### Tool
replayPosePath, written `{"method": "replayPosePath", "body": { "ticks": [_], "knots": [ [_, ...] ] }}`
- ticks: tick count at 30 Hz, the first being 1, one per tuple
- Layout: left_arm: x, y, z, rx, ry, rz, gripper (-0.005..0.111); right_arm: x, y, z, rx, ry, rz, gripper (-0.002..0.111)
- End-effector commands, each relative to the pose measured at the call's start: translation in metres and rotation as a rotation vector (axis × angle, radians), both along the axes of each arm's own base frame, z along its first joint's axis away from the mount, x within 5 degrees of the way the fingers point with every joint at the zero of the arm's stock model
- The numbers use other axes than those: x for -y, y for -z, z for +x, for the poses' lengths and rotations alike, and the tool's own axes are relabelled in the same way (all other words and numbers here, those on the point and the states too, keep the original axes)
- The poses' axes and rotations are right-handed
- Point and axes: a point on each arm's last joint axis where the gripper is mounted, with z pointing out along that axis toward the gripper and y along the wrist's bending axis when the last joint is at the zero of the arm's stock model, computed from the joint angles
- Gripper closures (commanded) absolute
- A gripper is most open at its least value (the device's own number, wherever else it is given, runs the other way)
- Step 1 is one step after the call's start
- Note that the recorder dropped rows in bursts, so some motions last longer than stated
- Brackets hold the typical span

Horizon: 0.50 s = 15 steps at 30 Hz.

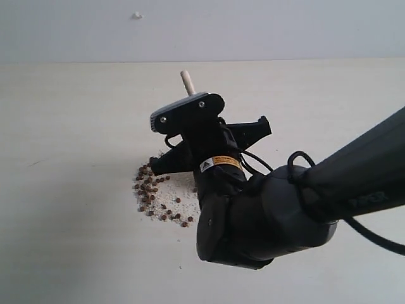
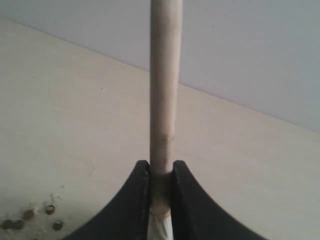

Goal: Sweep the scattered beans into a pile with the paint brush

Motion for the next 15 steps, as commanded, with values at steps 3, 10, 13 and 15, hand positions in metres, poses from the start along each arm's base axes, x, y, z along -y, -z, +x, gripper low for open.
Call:
{"method": "replayPosePath", "body": {
  "ticks": [3, 10, 13, 15],
  "knots": [
    [0.000, 0.000, 0.000, 0.004, -0.001, 0.002, 0.107, -0.005, -0.031, 0.002, -0.001, -0.021, 0.109, 0.108],
    [0.000, 0.000, 0.000, 0.004, -0.001, 0.002, 0.107, 0.041, -0.092, -0.009, 0.048, 0.196, -0.138, 0.108],
    [0.000, 0.000, 0.000, 0.004, -0.001, 0.002, 0.107, 0.054, -0.089, -0.019, 0.051, 0.278, -0.209, 0.108],
    [0.000, 0.000, 0.000, 0.004, -0.001, 0.002, 0.107, 0.059, -0.078, -0.028, 0.031, 0.275, -0.231, 0.108]
  ]
}}
